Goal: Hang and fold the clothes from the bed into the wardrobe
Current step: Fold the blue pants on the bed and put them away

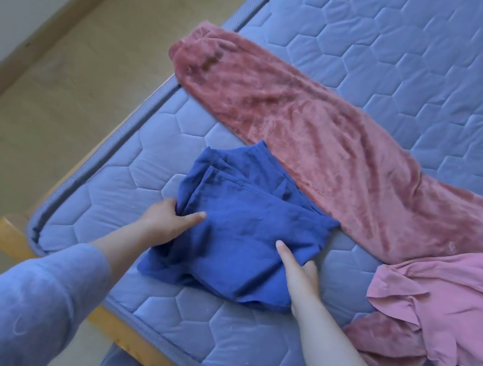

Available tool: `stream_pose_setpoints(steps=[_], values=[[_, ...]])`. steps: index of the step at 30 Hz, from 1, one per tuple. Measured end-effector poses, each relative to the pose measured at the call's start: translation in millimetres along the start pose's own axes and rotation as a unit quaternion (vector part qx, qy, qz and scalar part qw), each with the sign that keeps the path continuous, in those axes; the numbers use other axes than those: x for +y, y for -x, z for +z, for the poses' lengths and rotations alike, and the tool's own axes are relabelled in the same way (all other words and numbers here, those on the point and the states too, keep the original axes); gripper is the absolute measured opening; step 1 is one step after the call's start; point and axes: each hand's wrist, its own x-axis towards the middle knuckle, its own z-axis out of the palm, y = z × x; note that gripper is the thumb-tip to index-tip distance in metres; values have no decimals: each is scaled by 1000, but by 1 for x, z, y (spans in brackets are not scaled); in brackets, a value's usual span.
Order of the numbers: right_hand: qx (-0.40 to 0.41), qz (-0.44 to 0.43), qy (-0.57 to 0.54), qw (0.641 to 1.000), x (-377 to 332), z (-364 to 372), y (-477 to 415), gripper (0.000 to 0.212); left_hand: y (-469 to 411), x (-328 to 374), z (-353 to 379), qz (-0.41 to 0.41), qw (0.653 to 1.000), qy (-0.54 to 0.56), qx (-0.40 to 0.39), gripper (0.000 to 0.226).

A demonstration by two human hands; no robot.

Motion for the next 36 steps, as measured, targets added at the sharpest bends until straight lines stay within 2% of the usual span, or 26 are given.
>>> stream_pose_setpoints(steps=[2, 4, 8, 14, 18, 20, 25, 28, 30, 33, 36], values=[[18, -12, -6, 1000, 1, 9, -1, 34, 2, 1, 6, -10, 999, -40, -34, 52], [29, 5, -37, 999, 3, 13, 1, 24, 7, 2, 12, 10, 998, -57, -20, 45], [30, -5, -42, 999, -9, 3, 10, 16, 25, 11, 2, 51, 996, 68, 16, 24], [26, -94, -48, 994, -60, -23, 59, 6, 70, 40, -32, 136, 985, 103, 25, 21], [37, -150, -69, 986, -97, -44, 115, 5, 114, 69, -62, 188, 974, 121, 42, 12], [52, -180, -86, 979, -113, -59, 147, 6, 142, 88, -79, 220, 966, 130, 37, 14], [93, -234, -139, 958, -148, -113, 234, 8, 228, 147, -116, 332, 937, 104, 21, 17], [66, -243, -141, 957, -161, -149, 286, 26, 287, 188, -129, 412, 907, 85, 14, 23], [61, -238, -138, 960, -162, -173, 315, 29, 326, 212, -130, 454, 888, 72, 5, 21], [122, -264, -148, 945, -154, -215, 357, 21, 383, 240, -120, 492, 867, 69, -20, 17], [201, -306, -169, 915, -135, -267, 399, 18, 437, 261, -97, 527, 847, 62, -40, 13]])
